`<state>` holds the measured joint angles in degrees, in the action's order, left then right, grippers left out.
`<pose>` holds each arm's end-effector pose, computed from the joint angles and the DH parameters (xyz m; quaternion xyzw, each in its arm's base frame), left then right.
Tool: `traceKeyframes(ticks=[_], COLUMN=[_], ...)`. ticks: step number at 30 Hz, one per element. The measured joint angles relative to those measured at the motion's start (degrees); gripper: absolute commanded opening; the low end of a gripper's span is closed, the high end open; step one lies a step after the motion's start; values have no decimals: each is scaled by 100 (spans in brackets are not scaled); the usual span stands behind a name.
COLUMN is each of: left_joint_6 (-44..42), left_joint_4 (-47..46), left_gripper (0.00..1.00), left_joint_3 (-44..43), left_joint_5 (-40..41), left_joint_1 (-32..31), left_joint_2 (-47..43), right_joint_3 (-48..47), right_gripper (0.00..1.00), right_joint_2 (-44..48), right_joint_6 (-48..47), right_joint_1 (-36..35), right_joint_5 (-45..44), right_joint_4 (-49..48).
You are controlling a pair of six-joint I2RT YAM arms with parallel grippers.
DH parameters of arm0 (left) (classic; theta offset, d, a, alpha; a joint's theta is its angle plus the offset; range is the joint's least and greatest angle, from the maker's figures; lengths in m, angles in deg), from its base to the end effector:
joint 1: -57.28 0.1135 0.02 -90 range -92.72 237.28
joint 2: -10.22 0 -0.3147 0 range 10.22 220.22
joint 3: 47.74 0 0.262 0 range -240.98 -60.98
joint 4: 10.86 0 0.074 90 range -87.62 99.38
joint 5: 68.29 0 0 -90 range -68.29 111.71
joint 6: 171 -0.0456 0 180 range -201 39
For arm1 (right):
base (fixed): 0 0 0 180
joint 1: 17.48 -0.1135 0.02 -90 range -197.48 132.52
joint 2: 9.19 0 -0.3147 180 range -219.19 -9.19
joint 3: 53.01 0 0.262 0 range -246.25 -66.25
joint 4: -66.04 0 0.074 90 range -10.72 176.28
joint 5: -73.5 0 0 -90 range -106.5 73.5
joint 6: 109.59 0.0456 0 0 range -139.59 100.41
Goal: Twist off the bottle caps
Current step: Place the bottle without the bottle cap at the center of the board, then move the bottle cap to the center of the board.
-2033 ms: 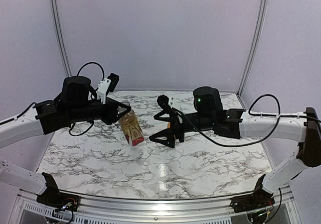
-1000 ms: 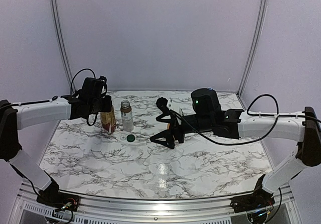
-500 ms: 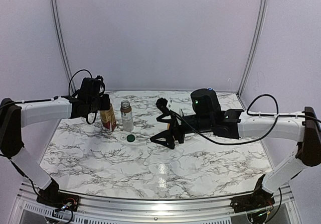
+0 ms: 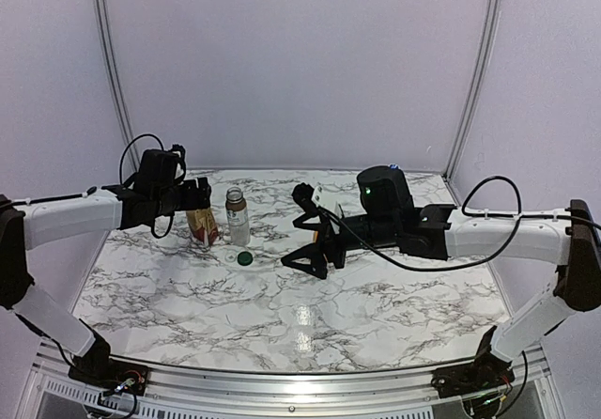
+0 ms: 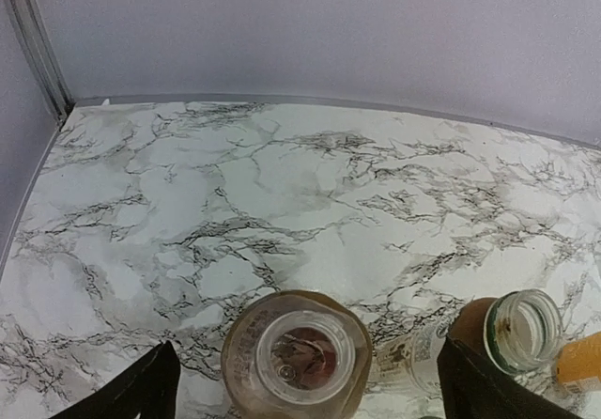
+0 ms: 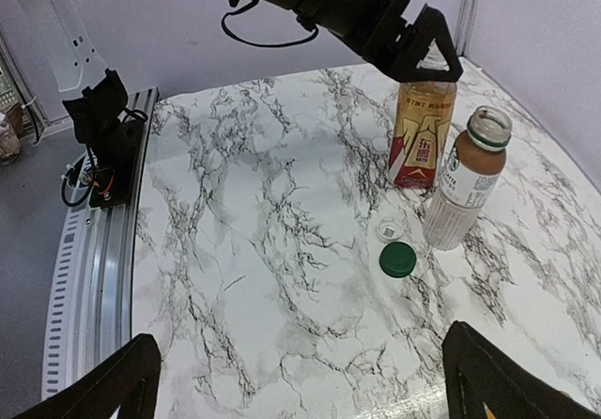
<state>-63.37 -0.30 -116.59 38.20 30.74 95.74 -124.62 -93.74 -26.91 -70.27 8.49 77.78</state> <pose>0.3199 -0.1453 0.2982 -0.0088 0.8481 -0.0803 0.5236 0.1965 0.2906 0.3200 -0.5127 0.6530 0.3716 0.4155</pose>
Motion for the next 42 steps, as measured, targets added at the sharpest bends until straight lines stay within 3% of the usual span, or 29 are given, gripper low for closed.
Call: traceKeyframes(ticks=[7, 14, 24, 42], left_joint_6=[522, 1060, 1364, 1379], left_joint_4=[-37, -192, -748, -1069], left_gripper=[87, 74, 60, 45], left_joint_3=[955, 1930, 1980, 1300], left_joint_5=[-269, -546, -695, -743], left_joint_1=[-13, -243, -848, -1060], left_joint_2=[-1021, -1246, -94, 1043], right_joint_3=[11, 13, 118, 195], right_gripper=[99, 98, 99, 98], right_joint_2=[0, -114, -149, -149], right_joint_6=[31, 125, 151, 144], right_joint_1=[0, 0, 0, 0], right_joint_5=[0, 26, 33, -7], right_joint_4=[-9, -59, -103, -94])
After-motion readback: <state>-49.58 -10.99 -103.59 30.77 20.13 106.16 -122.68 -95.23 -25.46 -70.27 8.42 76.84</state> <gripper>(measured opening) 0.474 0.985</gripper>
